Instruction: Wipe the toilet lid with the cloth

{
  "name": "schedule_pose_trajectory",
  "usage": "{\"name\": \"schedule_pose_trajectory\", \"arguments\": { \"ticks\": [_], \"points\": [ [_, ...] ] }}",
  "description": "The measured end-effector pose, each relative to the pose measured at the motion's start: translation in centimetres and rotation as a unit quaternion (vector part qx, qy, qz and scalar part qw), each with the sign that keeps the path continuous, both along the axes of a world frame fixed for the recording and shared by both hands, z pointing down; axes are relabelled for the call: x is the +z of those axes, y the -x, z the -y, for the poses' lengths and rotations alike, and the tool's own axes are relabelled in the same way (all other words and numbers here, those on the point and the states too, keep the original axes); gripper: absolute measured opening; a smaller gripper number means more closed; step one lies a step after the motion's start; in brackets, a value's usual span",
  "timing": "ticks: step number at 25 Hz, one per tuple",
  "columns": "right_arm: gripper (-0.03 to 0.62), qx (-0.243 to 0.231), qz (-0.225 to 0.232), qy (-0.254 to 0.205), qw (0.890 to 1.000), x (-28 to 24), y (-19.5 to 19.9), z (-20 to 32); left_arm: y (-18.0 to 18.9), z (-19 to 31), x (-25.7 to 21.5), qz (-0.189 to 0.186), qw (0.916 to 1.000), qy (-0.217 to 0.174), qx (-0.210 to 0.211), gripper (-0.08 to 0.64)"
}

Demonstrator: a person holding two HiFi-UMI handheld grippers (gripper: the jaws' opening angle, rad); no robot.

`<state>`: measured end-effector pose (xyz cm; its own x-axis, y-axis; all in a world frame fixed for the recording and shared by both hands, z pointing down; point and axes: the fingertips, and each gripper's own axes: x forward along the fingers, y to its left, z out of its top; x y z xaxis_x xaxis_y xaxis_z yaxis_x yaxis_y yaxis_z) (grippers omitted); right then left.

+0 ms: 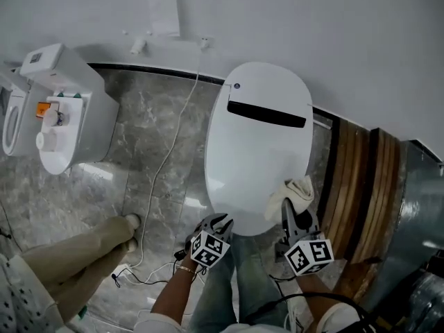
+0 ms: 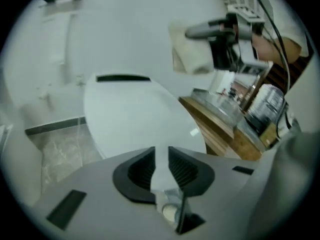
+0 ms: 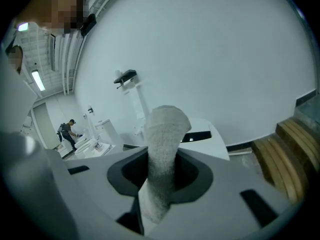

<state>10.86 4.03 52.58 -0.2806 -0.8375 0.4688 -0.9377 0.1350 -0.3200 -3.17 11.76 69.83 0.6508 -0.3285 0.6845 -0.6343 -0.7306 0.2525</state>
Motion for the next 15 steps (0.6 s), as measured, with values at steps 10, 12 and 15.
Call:
{"name": "schedule_pose_trajectory", "arguments": {
  "ticks": [10, 12, 15],
  "points": [
    [0.101, -0.048, 0.117, 0.096, 0.987, 9.9, 11.6, 18.2, 5.2, 14.6, -17.4, -0.093, 0.9453, -0.168, -0.263, 0.012],
    [0.101, -0.06, 0.09, 0.115, 0.987, 11.8, 13.7, 20.7, 5.1, 16.2, -17.7, -0.077, 0.9436, -0.187, -0.262, 0.012],
    [0.101, -0.093, 0.076, 0.132, 0.984, 13.6, 17.0, 23.3, 4.3, 18.0, -19.0, -0.073, 0.9355, -0.232, -0.256, 0.012]
  ]
}}
